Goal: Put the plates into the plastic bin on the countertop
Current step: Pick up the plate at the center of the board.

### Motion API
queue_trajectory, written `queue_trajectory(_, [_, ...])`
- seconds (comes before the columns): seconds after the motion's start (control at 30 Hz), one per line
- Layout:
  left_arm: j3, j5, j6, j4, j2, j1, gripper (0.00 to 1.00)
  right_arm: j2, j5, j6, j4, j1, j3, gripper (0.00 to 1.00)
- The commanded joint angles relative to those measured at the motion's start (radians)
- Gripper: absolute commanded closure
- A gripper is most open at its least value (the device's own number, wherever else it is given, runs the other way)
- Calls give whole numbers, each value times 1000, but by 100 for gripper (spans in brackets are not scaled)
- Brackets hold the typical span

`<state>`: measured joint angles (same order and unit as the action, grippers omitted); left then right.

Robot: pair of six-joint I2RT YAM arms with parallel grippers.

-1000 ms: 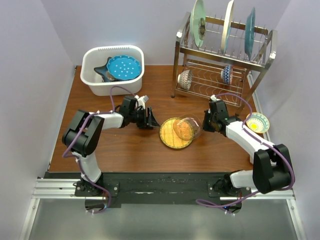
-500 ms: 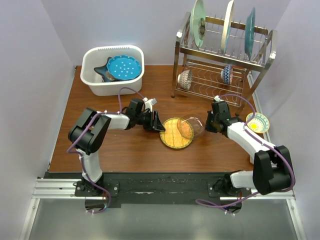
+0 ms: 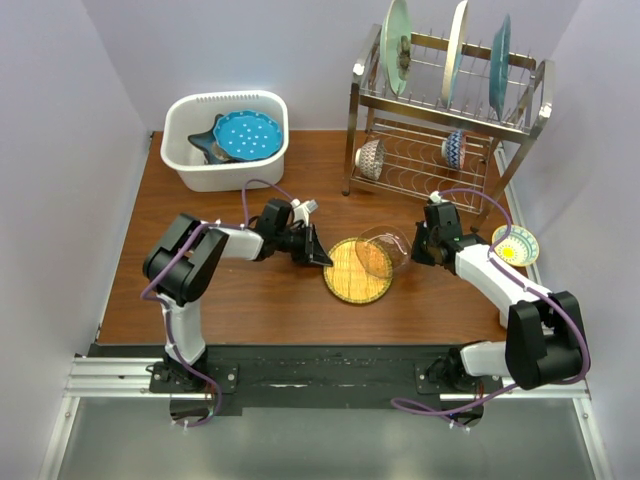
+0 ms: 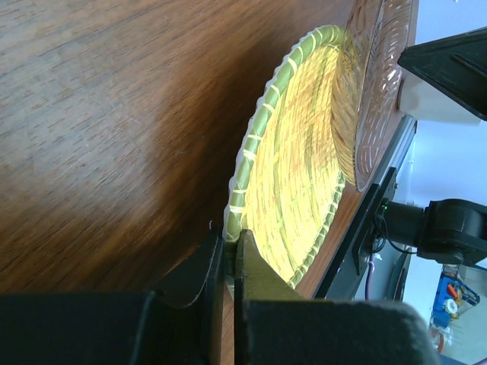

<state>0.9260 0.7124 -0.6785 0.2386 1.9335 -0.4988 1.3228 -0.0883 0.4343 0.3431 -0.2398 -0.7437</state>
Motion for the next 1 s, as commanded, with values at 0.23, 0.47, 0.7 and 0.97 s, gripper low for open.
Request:
queue_trajectory(0.23, [69,-160,128,-182,-65,2,100,-37,-22,17,-27,11,18,100])
queue_trajectory(0.47, [42,-159,148,-202,-96,69,100,-46,-5,20,-38,11,24,100])
queue_trajectory(0.7, [42,-151,180,-236,-146,135,100,-54,21,20,-55,13,27,100])
queue_trajectory(0.97, [51,-137,207,-297,-211,224,100,-42,48,21,-72,13,32,100])
